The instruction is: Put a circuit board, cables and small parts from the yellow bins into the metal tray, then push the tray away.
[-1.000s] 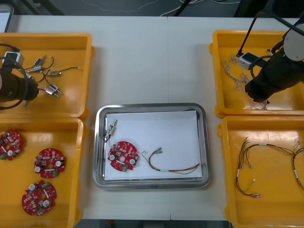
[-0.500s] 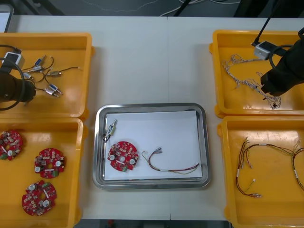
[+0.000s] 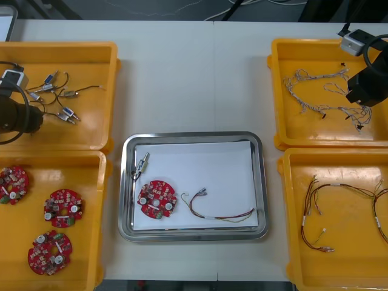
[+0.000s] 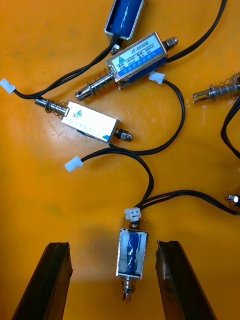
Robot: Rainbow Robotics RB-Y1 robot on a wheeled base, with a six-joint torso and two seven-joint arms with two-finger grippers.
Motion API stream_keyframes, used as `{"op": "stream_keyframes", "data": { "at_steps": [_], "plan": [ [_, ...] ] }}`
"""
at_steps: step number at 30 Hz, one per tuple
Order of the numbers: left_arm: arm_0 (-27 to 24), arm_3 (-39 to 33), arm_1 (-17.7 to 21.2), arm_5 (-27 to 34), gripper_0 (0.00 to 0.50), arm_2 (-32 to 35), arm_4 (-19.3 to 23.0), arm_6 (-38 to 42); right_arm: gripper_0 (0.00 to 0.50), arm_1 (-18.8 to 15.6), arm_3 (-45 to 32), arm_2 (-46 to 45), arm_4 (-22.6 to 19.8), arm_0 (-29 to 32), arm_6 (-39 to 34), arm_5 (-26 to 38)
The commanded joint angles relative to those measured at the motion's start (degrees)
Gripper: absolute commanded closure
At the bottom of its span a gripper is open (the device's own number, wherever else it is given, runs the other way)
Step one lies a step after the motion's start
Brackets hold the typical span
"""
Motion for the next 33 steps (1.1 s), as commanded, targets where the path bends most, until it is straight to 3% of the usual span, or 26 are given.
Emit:
{"op": "stream_keyframes", "data": {
  "at_steps": [1, 22, 33],
  "plan": [
    [0.83, 0.2, 2.72, -0.79, 0.0, -0.7, -0.62, -5.86, 0.5, -3.34, -1.9, -1.75, -0.58, -4.38, 0.86, 0.38],
    [-2.42, 2.39, 2.45, 1.05, 0.0, -2.19, -0.36, -5.07, 0.5, -4.31, -1.81, -1.75, -0.05, -11.06, -0.64, 0.38],
    [-4.71, 3.98, 1.57, 2.37, 0.0, -2.28, 0.08, -4.45, 0.5, -4.22, -1.81, -0.96, -1.81, -12.11, -1.52, 0.38]
  ]
}}
